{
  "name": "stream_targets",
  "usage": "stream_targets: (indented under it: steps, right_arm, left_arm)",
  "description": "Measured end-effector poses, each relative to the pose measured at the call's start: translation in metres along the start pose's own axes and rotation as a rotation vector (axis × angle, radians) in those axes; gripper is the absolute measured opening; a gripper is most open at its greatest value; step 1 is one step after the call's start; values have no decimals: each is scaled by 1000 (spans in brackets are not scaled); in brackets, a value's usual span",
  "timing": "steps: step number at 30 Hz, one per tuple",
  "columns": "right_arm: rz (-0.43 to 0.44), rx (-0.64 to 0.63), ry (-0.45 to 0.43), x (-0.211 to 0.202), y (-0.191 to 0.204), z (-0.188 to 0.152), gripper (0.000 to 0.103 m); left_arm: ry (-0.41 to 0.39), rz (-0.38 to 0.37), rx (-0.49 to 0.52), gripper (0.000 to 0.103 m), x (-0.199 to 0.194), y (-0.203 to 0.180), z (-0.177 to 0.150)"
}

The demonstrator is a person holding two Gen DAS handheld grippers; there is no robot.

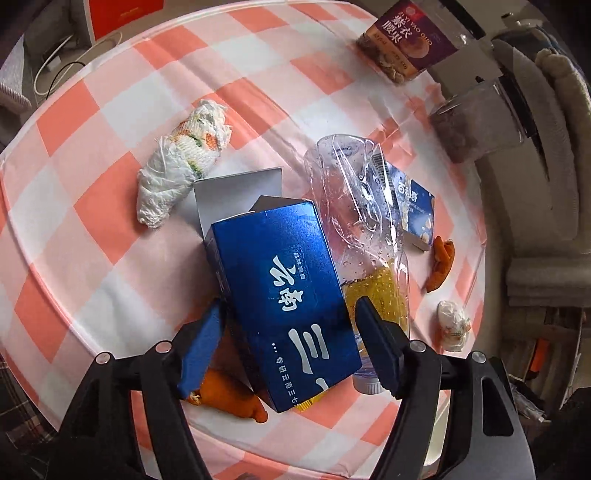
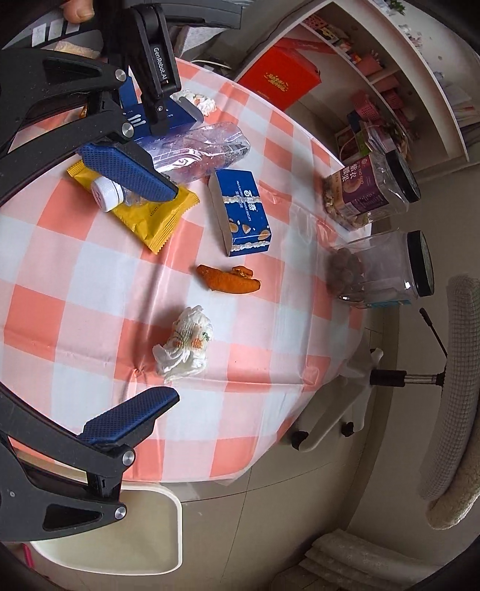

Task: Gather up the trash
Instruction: 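Lower the left tool onto the blue box and close it, then lower the right tool onto the clear plastic bottle and close it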

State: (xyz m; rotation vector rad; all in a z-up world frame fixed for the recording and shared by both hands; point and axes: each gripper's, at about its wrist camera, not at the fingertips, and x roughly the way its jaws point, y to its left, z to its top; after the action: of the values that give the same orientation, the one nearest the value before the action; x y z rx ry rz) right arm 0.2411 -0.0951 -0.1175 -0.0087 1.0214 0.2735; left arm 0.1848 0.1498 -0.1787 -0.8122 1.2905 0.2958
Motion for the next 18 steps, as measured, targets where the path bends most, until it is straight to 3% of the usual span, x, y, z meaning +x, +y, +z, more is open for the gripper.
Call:
stream_targets:
  steps: [2,6,10,15,17,18]
  right_arm:
    - [20,3,3,1,2,2,96]
    - [61,-36,18,6,20,4,96]
    - [91,-94,43,21,45,5,96]
    - [97,-219,78,43,87,-2,96]
    - [81,-281,85,50,105,-7,96]
    - [76,-307,85,53,113,-9,96]
  left_arm:
    - [-4,-16,-5,79,4,3,1]
    - [-21,-64,16,63,-9,16,7]
    - [-43,-136,31,60,-40,27,8]
    - [-175,-114,113,60,-96,32,5]
    - [-240,-103,143,20,-117,31,6]
    - [-255,-113,146,16,-125,32,7]
